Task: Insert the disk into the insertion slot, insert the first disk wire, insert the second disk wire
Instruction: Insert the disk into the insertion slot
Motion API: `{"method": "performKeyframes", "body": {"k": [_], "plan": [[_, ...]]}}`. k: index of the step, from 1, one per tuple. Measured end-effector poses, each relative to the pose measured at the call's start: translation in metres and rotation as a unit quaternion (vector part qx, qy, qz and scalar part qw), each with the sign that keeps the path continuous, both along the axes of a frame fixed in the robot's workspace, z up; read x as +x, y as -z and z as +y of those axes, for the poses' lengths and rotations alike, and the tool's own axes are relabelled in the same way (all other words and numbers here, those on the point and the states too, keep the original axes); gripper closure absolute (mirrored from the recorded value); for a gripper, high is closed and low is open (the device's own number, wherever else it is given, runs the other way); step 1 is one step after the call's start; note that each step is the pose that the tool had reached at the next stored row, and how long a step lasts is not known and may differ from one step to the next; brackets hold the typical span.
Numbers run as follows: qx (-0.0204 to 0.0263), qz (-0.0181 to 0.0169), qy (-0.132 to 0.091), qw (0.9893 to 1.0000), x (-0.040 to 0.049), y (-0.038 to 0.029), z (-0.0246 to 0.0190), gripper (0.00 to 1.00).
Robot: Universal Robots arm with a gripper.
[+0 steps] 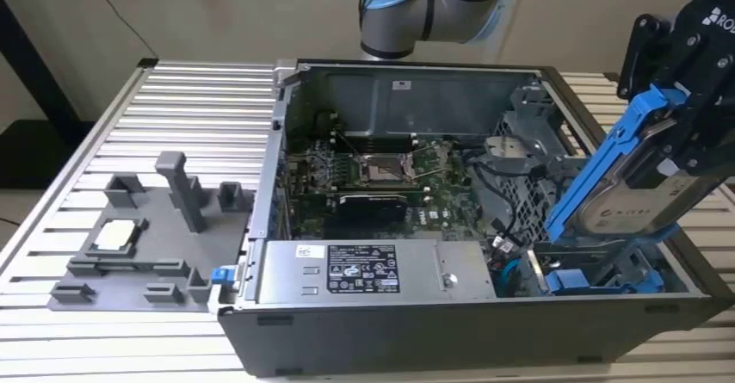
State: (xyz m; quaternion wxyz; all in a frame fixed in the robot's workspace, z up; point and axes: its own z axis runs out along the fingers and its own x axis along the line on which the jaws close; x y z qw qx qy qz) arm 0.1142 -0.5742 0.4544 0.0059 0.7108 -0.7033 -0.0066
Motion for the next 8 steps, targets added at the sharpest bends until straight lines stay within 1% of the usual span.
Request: {"method": "performKeyframes", "body": {"k": [8], "plan": [[0.0001,0.0000,-0.004,1.0000,0.0017,0.0144,-0.0008,0.67]]}}
